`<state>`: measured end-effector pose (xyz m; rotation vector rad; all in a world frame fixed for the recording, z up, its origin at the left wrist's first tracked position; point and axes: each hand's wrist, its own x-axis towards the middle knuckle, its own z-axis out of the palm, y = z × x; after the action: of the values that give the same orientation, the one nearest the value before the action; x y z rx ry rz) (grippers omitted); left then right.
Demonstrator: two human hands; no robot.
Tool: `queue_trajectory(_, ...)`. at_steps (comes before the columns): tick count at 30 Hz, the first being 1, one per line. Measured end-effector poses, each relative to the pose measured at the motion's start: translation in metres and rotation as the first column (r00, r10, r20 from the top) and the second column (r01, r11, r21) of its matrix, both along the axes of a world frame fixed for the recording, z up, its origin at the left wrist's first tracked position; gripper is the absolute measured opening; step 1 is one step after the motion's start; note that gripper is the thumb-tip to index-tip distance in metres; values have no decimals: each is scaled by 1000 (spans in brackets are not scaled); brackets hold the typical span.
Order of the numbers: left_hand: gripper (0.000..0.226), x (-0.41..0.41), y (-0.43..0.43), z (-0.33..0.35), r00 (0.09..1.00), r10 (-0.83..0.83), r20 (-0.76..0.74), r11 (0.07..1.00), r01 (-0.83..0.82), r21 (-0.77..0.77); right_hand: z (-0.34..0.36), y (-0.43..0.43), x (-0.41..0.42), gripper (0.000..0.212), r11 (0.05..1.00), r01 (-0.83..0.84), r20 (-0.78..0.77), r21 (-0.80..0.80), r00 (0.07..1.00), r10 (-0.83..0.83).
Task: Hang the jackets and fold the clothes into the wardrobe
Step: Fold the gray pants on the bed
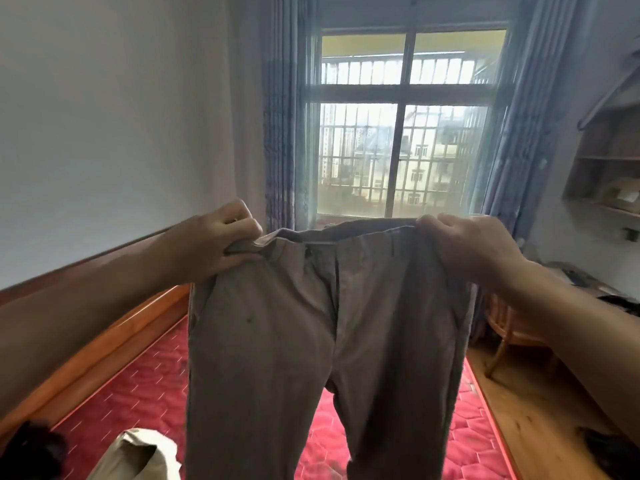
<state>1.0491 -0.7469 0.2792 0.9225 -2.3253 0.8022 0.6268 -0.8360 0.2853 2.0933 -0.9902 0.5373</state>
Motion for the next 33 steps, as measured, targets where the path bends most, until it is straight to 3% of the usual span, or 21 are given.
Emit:
queue_trajectory(5, 17, 0, -1, 9, 979, 120, 168, 966, -76, -248, 3, -7, -4, 19, 995, -55, -16, -81, 998, 54)
queue_trajectory(7, 7, -1, -3, 10, 975, 151, 166, 977, -122, -173, 4, -4, -4, 18, 993, -77, 4, -86, 997, 78)
queue_trajectory(11, 54, -9, -6, 1, 980, 164, 115, 974, -180, 141, 2, 1, 1, 23, 995, -86, 29, -56, 996, 88)
queue_trajectory(14, 75, -19, -15, -10, 925, 288, 248, 882, -357, 307, -2, 0, 3, 23, 998, -67, 8, -11, 998, 67)
queue_trajectory(17, 75, -30, -21, -21, 916, 344, 208, 767, -402, 500, -8, 2, 6, 27, 998, -57, -35, 21, 998, 57)
queue_trajectory(20, 72, -39, -27, -36, 909, 310, 277, 736, -414, 535, -13, 7, 8, 29, 997, -68, -26, 45, 997, 70)
queue_trajectory(21, 64, -40, -32, -42, 921, 264, 287, 742, -385, 550, -14, 8, 7, 26, 997, -58, -23, 54, 998, 60)
queue_trajectory(23, 24, -48, -27, -43, 870, 162, 465, 825, -378, 421, -17, 8, 5, 21, 996, 5, -49, 85, 999, -1)
queue_trajectory(24, 30, -54, -25, -44, 851, 147, 504, 805, -400, 439, -20, 8, 3, 21, 993, 40, -65, 108, 997, -33)
queue_trajectory(27, 63, -72, -10, -45, 886, 91, 454, 733, -368, 572, -24, 6, 0, 22, 986, 92, -98, 140, 992, -78)
queue_trajectory(28, 64, -73, -8, -48, 880, 80, 469, 746, -365, 558, -24, 7, -1, 22, 983, 111, -105, 147, 990, -96)
queue_trajectory(30, 42, -69, -9, -56, 895, 55, 442, 819, -293, 493, -25, 8, -2, 19, 973, 161, -118, 163, 983, -143)
queue_trajectory(31, 35, -68, -7, -57, 922, 71, 382, 810, -277, 518, -25, 7, -2, 23, 973, 172, -119, 155, 981, -154)
queue_trajectory(33, 42, -63, -6, -59, 953, 100, 286, 804, -247, 540, -29, 6, -5, 29, 981, 140, -123, 137, 985, -123)
